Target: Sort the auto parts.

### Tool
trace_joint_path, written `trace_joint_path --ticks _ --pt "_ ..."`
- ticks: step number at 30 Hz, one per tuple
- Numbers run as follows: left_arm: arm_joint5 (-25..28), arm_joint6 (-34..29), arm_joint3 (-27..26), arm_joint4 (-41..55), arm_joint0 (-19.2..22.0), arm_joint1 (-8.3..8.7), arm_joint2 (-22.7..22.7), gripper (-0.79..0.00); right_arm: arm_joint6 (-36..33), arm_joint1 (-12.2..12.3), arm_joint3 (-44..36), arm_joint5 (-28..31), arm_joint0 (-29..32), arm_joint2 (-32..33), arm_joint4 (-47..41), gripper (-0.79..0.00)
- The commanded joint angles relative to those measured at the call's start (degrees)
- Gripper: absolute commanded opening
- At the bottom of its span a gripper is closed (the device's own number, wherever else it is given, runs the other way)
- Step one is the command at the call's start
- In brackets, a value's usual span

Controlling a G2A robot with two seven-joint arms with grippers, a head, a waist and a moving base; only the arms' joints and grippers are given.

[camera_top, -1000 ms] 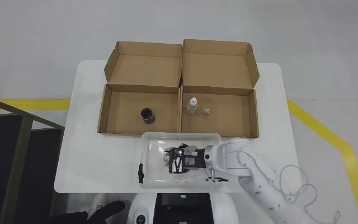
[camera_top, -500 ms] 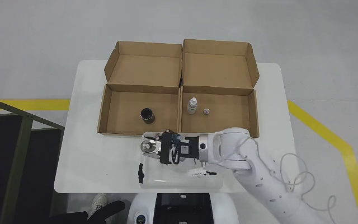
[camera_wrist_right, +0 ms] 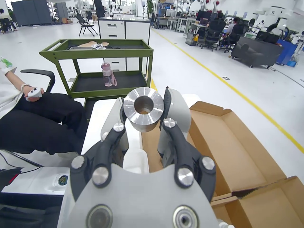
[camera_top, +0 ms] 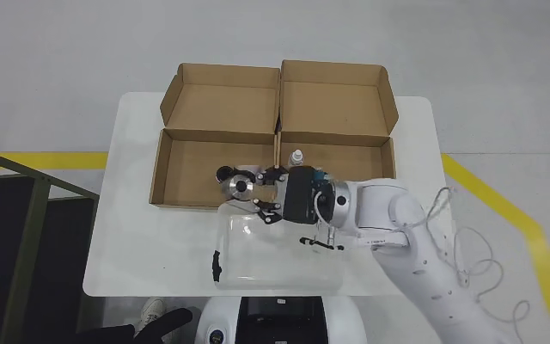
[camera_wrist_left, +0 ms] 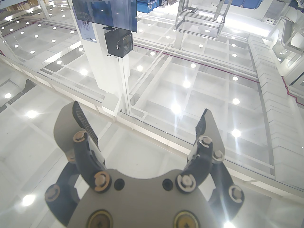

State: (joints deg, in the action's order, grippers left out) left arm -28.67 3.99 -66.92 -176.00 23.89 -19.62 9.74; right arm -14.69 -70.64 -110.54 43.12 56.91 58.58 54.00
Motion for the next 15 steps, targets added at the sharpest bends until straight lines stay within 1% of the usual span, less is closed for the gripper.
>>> trace_joint_path --ticks 1,7,15 --pt "0.0 0.0 0.0 0.0 0.0 0.0 0.0 0.0 0.7 0.1 -0.5 0.4 0.3 1.0 -0.5 -0.785" --pt "0.0 0.0 0.0 0.0 0.0 0.0 0.0 0.0 2.5 0.4 -1.4 1.7 0.8 2.3 -1.6 -0.785" --pt "0.0 0.0 0.0 0.0 0.0 0.0 0.0 0.0 4.3 0.4 -1.2 1.8 0.9 2.4 -1.7 -0.785"
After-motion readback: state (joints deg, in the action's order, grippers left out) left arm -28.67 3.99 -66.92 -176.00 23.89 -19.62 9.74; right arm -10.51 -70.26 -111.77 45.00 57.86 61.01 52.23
